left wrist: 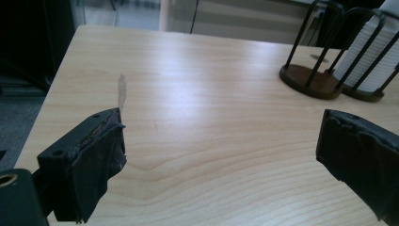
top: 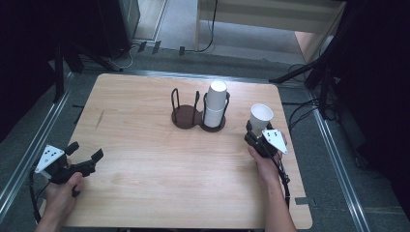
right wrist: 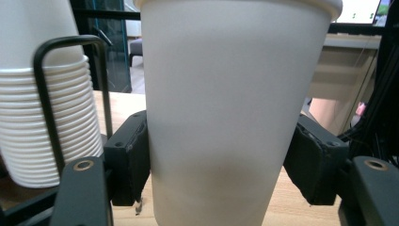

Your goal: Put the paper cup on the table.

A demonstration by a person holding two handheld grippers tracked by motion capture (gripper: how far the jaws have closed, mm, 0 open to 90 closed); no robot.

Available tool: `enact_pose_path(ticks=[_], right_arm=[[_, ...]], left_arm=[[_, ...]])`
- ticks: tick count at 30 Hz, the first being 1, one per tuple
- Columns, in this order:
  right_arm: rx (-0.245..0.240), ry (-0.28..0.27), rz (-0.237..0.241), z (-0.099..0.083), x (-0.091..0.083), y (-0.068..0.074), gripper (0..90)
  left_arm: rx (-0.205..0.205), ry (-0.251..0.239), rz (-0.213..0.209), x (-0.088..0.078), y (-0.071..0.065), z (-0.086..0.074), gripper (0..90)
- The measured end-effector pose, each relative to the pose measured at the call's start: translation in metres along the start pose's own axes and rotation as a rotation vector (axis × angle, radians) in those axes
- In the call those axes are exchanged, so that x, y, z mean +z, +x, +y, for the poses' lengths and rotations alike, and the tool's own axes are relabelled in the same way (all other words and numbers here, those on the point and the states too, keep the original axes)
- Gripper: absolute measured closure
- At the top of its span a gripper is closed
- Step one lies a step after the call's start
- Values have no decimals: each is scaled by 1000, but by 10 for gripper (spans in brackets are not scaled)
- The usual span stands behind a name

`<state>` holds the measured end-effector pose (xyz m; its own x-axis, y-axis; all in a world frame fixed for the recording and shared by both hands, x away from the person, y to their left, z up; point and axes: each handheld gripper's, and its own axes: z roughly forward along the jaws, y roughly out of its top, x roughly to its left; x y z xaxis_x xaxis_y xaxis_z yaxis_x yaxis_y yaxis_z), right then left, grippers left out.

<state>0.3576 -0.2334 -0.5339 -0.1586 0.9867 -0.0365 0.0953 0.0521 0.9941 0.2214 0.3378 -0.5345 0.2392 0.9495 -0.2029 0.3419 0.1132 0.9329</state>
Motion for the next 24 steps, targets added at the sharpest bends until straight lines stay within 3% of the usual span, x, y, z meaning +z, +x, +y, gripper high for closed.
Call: enact_pose_path(ticks=[7, 12, 19, 24], right_arm=[[25, 63, -36, -1, 13, -7, 306], [-8, 118, -54, -5, 25, -5, 306], [-34, 224, -65, -5, 40, -3, 306], [-45, 289, -65, -5, 46, -3, 305]], left_arm=[[-39, -9, -2, -2, 10, -7, 14], [-83, -22, -4, -2, 16, -8, 14], [-59, -15, -2, -2, 12, -10, 14], [-64, -20, -3, -1, 13, -10, 14]])
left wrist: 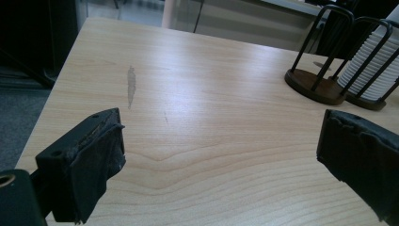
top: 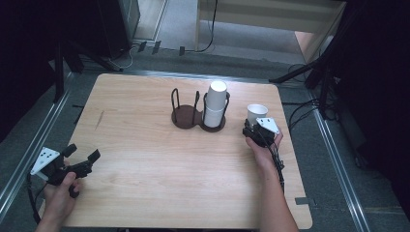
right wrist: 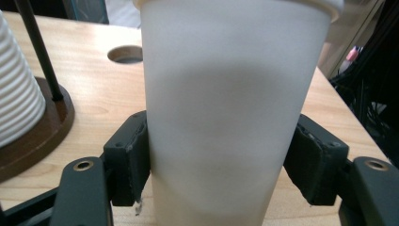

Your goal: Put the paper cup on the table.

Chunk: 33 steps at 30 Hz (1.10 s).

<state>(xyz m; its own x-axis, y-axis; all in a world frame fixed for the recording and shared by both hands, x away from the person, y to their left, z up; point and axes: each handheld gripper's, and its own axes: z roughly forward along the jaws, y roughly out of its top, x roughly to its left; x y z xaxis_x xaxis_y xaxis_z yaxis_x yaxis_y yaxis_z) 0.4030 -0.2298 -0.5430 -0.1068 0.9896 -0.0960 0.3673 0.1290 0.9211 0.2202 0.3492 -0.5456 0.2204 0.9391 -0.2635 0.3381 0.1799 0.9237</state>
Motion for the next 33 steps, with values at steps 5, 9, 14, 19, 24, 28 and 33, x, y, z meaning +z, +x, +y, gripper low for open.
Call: enact_pose_path(ticks=[5, 9, 14, 19, 24, 28, 33], right_arm=[[0, 43, -5, 1, 4, 0, 304], [7, 60, 0, 2, 5, 0, 299], [32, 67, -3, 1, 4, -2, 294], [33, 106, 12, 0, 3, -3, 291], [32, 107, 27, 0, 1, -3, 255], [36, 107, 61, 0, -2, -4, 166], [27, 75, 129, -3, -12, -8, 118]], left_arm=[[1, 2, -1, 0, 0, 0, 14], [1, 3, -2, 0, 0, 0, 14], [0, 4, -6, 0, 0, 0, 14], [-1, 6, -6, 0, 0, 0, 14], [0, 7, -5, 0, 0, 0, 14], [-2, 5, -6, 0, 0, -1, 14], [-4, 4, -9, 0, 0, 0, 14]])
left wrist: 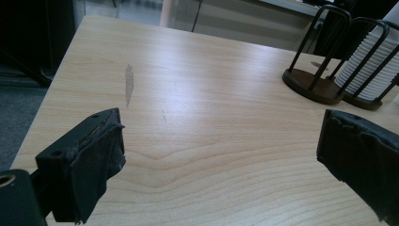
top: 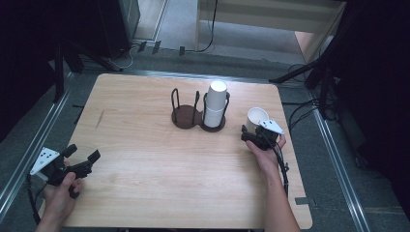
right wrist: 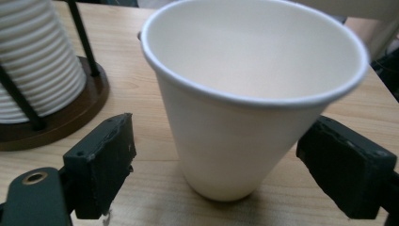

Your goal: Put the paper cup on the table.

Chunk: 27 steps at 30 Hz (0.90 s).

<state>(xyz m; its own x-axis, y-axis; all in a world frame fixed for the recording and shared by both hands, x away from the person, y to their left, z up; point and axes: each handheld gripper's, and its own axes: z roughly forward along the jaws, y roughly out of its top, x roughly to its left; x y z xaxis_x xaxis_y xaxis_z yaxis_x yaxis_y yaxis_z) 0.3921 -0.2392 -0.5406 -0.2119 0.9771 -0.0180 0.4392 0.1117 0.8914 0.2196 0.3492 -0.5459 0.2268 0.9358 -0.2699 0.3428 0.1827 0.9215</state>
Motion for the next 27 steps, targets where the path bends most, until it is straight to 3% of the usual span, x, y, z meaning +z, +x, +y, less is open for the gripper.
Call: enact_pose_path(ticks=[7, 9, 16, 27], right_arm=[[-23, -41, 62, -11, -21, -5, 1], [-15, -41, 88, -13, -27, -7, 0], [-13, -69, 108, -22, -49, -16, 0], [-11, -134, 141, -21, -85, -27, 0]], left_arm=[[4, 4, 4, 0, -1, 0, 14], [5, 5, 7, 1, -1, 0, 14], [0, 4, 14, 0, -1, -1, 14], [2, 7, 19, 0, -2, -1, 14]])
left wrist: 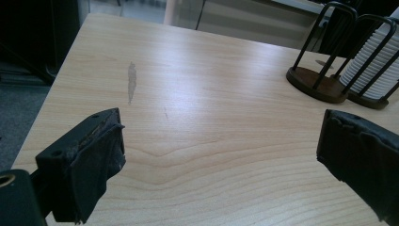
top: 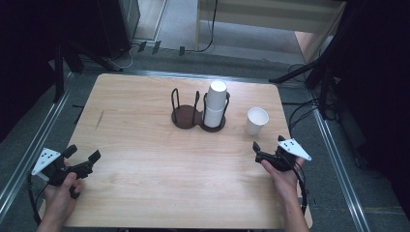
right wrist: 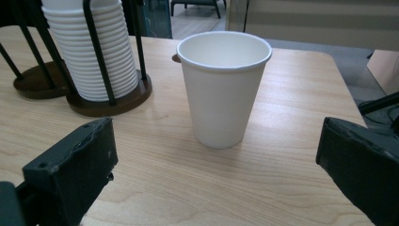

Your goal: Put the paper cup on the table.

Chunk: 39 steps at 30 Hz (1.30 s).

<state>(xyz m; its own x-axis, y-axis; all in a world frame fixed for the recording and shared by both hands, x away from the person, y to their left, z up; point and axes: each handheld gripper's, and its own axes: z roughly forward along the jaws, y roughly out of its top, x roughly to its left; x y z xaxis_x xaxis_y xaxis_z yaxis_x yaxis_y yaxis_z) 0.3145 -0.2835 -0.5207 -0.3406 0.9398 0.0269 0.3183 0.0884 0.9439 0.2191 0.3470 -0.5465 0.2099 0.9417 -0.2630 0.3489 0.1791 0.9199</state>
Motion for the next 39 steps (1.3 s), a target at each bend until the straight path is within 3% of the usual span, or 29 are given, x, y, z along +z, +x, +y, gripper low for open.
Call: enact_pose_path(ticks=[8, 18, 39], right_arm=[[-10, -30, -10, 1, -22, -5, 0], [-1, -28, -40, -14, -41, -20, 0], [59, -60, -80, -39, -79, -44, 0]], left_arm=[[3, 1, 2, 0, 0, 0, 14], [5, 3, 1, 0, 0, 0, 14], [2, 2, 4, 0, 0, 0, 14]])
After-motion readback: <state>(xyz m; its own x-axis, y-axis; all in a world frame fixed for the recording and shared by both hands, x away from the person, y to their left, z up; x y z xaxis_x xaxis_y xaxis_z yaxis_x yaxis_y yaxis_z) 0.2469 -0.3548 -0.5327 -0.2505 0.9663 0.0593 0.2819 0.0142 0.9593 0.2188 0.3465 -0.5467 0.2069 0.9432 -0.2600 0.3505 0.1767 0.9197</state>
